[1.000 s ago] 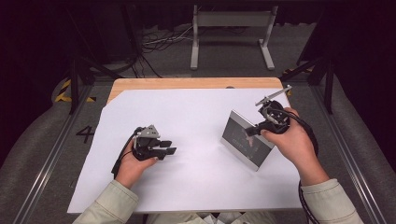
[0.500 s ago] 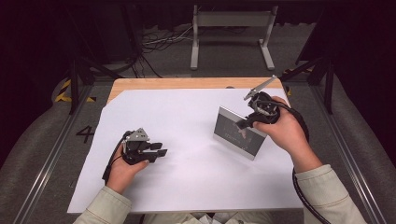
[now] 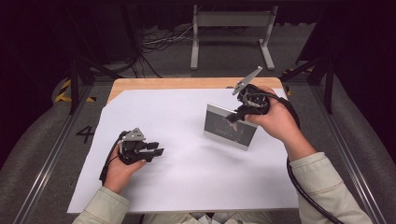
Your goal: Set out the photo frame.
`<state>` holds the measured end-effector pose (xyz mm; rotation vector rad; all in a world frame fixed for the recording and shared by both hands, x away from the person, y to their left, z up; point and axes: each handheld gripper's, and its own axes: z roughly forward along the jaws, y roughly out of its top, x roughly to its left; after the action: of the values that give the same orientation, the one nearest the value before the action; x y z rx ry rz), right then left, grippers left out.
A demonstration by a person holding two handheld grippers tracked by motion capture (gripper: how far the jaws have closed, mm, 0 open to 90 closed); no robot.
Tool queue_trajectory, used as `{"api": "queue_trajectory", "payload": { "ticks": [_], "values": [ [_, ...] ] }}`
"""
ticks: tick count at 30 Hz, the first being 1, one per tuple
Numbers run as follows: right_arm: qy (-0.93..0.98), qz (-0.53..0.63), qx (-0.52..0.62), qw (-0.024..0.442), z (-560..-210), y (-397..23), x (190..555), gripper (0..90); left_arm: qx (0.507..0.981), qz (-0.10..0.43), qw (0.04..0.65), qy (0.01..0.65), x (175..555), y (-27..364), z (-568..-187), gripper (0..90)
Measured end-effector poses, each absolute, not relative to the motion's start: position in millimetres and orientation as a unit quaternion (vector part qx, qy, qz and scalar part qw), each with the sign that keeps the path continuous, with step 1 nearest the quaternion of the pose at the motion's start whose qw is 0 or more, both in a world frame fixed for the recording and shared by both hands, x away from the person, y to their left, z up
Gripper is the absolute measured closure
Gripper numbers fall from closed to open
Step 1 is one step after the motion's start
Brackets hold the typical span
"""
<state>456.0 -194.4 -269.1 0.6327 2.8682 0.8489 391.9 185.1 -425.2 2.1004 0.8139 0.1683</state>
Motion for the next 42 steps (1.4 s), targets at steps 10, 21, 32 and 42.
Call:
{"api": "queue_trajectory", "payload": {
  "ticks": [10,21,32,42],
  "values": [
    [0.955,0.254,0.146,0.041,-269,-180,465,84.0,0.841,0.062,0.428,0.326,395,182,-426,61.9],
    [0.962,0.258,0.089,0.013,-276,-171,474,84.0,0.841,0.062,0.425,0.330,394,183,-428,61.6],
    [0.966,0.254,0.042,-0.008,-283,-162,483,84.0,0.838,0.067,0.426,0.336,389,190,-428,61.5],
    [0.966,0.256,0.018,-0.030,-293,-157,487,84.0,0.838,0.065,0.423,0.339,388,192,-429,61.4]
  ]
}}
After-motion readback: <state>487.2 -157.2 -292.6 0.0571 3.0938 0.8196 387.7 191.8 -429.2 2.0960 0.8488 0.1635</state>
